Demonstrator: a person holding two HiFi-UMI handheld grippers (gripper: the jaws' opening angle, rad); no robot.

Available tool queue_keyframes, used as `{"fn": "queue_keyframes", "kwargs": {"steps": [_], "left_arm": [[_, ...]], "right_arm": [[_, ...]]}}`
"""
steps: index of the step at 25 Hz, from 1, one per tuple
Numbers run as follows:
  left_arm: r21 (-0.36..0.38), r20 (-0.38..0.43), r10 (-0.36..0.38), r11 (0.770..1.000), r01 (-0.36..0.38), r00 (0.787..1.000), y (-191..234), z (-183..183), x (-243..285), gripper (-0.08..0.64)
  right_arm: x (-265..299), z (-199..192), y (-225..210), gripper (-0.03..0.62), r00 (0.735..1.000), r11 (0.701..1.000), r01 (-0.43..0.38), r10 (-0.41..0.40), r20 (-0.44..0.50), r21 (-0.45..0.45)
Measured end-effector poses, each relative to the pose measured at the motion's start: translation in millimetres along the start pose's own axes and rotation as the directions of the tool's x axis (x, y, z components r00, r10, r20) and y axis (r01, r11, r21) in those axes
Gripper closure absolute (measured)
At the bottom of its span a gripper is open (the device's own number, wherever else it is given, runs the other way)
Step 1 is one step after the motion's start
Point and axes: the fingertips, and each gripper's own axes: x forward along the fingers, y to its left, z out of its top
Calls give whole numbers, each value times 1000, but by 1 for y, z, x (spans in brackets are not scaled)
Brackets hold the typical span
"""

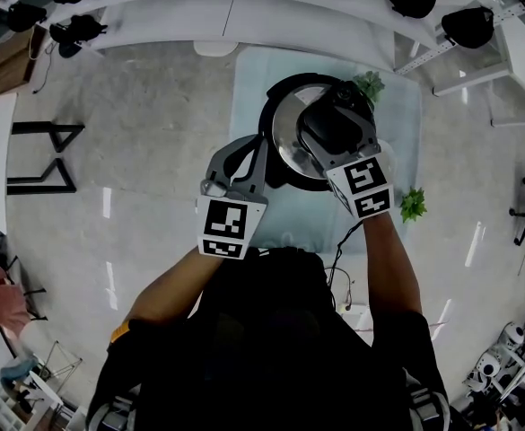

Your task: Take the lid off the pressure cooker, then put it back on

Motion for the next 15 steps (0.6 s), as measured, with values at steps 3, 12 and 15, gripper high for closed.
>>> {"fn": "queue_keyframes", "kwargs": {"steps": [3, 12, 15], "left_arm": [[-1, 0, 9, 1000, -9, 1000, -2, 1, 1, 552], [-9, 15, 28, 1000, -28, 999, -2, 9, -1, 552], [-7, 25, 26, 1000, -26, 999, -3, 13, -6, 552]], "right_arm": [[0, -1, -1, 304, 1000, 1000, 7, -6, -8, 5], [-15, 23, -5, 304, 998, 998, 13, -16, 56, 55], [-23, 23, -3, 304, 998, 996, 16, -22, 64, 83]]}}
